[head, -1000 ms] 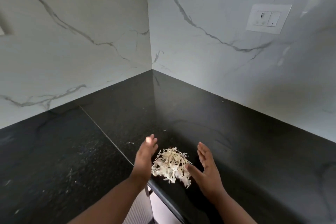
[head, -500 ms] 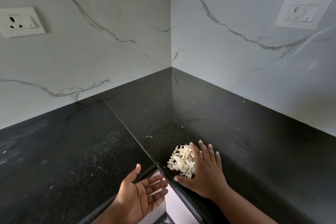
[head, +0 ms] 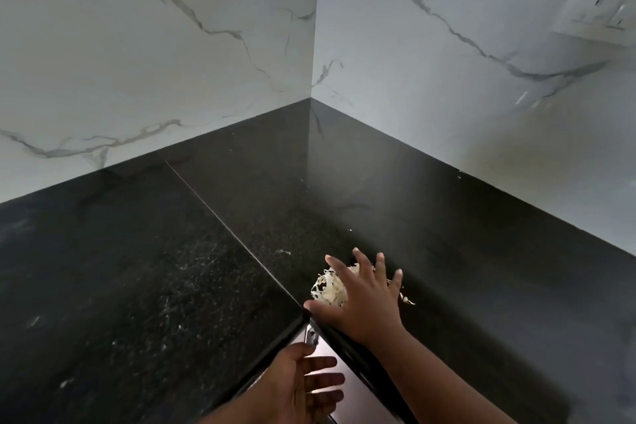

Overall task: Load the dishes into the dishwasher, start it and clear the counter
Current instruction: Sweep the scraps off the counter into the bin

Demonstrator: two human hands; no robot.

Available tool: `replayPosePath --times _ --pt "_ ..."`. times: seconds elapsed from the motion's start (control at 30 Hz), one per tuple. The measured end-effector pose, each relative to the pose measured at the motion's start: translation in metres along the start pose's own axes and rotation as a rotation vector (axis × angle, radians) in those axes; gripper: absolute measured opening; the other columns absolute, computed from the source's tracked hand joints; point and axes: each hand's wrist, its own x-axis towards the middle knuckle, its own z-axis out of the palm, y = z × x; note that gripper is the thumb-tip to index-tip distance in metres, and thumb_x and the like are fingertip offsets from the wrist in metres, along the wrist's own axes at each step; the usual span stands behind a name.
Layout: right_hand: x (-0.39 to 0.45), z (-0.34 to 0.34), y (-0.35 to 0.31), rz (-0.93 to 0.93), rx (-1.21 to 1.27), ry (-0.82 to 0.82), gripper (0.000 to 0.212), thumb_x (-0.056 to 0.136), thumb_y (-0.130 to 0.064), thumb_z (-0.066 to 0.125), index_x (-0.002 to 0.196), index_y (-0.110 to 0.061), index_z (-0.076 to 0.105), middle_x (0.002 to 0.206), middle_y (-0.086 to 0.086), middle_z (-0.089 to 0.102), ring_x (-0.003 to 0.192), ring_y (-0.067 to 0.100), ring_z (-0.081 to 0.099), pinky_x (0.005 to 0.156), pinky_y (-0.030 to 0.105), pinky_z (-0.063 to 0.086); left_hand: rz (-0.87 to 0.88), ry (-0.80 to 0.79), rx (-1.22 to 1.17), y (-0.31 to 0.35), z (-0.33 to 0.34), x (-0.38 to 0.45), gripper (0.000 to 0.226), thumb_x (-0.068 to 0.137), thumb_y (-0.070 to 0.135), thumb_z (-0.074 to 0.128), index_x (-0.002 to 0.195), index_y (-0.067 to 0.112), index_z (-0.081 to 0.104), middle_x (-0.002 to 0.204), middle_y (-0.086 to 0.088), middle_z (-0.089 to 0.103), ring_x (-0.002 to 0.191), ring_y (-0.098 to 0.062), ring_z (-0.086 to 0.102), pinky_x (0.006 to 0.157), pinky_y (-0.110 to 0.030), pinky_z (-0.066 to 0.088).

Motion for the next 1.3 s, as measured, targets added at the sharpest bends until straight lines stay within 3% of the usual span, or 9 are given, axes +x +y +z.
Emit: replayPosePath --times 0.17,0.33,0.57,0.7,0.8,0.97,1.1,1.2,1.3 --pt "0.001 0.003 -0.004 0.024 0.012 0.03 0.08 0.07 -0.094 0.02 0.14 -0.055 0.026 0.159 -0.006 0.021 0.149 0.026 -0.002 0.112 0.055 -0.017 -0.057 -0.024 -0.01 0.007 0.004 0.008 0.053 0.098 0.036 0.043 0.11 -0.011 0.065 0.102 -0.03 0.069 0.089 -0.042 0.064 0.079 -0.042 0.047" --pt "-0.001 0.001 -0.002 -0.026 0.106 0.066 0.058 0.084 -0.076 0.031 0.131 -0.047 0.046 0.151 -0.008 0.035 0.147 0.019 0.009 0.118 0.038 -0.004 -0.074 -0.035 0.014 0.009 0.01 0.016 0.055 0.101 0.037 0.037 0.107 -0.008 0.068 0.104 -0.026 0.07 0.094 -0.039 0.065 0.076 -0.04 0.052" --pt "-0.003 0.001 -0.001 -0.055 0.134 0.112 0.028 0.095 -0.05 0.037 0.115 -0.037 0.053 0.13 -0.011 0.045 0.132 0.014 0.028 0.103 0.031 0.021 -0.075 -0.102 0.001 0.006 0.019 0.022 0.049 0.098 0.035 0.041 0.106 -0.004 0.07 0.102 -0.022 0.072 0.093 -0.035 0.07 0.079 -0.039 0.055" --pt "-0.003 0.001 0.0 -0.044 0.085 0.113 0.025 0.097 -0.048 0.035 0.11 -0.032 0.049 0.119 -0.011 0.045 0.109 0.012 0.033 0.093 0.031 0.026 -0.055 -0.125 -0.009 0.007 0.02 0.024 0.046 0.097 0.029 0.041 0.102 -0.005 0.071 0.098 -0.022 0.073 0.075 -0.032 0.073 0.075 -0.035 0.055" --pt "-0.001 -0.002 -0.003 -0.056 0.058 0.107 0.024 0.098 -0.047 0.036 0.107 -0.03 0.05 0.109 -0.011 0.046 0.093 0.01 0.033 0.088 0.032 0.03 -0.063 -0.146 -0.016 0.005 0.02 0.021 0.046 0.097 0.028 0.04 0.107 -0.006 0.069 0.1 -0.022 0.072 0.082 -0.032 0.071 0.077 -0.036 0.055" --pt "0.006 -0.012 -0.006 -0.134 0.022 0.093 0.026 0.1 -0.046 0.039 0.098 -0.025 0.054 0.09 -0.01 0.048 0.085 0.013 0.043 0.08 0.032 0.037 -0.081 -0.184 -0.012 0.002 0.019 0.015 0.047 0.098 0.029 0.038 0.111 -0.006 0.068 0.106 -0.021 0.071 0.099 -0.033 0.068 0.083 -0.037 0.055" --pt "0.009 -0.013 -0.008 -0.181 -0.011 0.129 0.034 0.099 -0.043 0.041 0.084 -0.019 0.058 0.08 -0.002 0.06 0.078 0.021 0.056 0.072 0.036 0.044 -0.099 -0.188 -0.019 -0.007 0.015 0.013 0.047 0.098 0.027 0.037 0.11 -0.008 0.066 0.105 -0.024 0.071 0.093 -0.036 0.069 0.075 -0.038 0.056" --pt "0.006 -0.009 -0.007 -0.192 -0.012 0.194 0.036 0.097 -0.042 0.047 0.071 -0.017 0.054 0.072 0.0 0.062 0.069 0.025 0.058 0.058 0.032 0.036 -0.083 -0.172 -0.065 -0.015 0.009 0.015 0.046 0.098 0.026 0.038 0.108 -0.009 0.066 0.105 -0.025 0.07 0.091 -0.037 0.069 0.072 -0.038 0.055" --pt "0.002 -0.007 -0.007 -0.218 0.015 0.237 0.038 0.094 -0.035 0.055 0.062 -0.017 0.048 0.064 0.001 0.059 0.058 0.027 0.057 0.054 0.028 0.03 -0.045 -0.142 -0.106 -0.022 0.008 0.017 0.046 0.098 0.027 0.038 0.107 -0.008 0.067 0.107 -0.025 0.07 0.092 -0.037 0.07 0.073 -0.039 0.055"
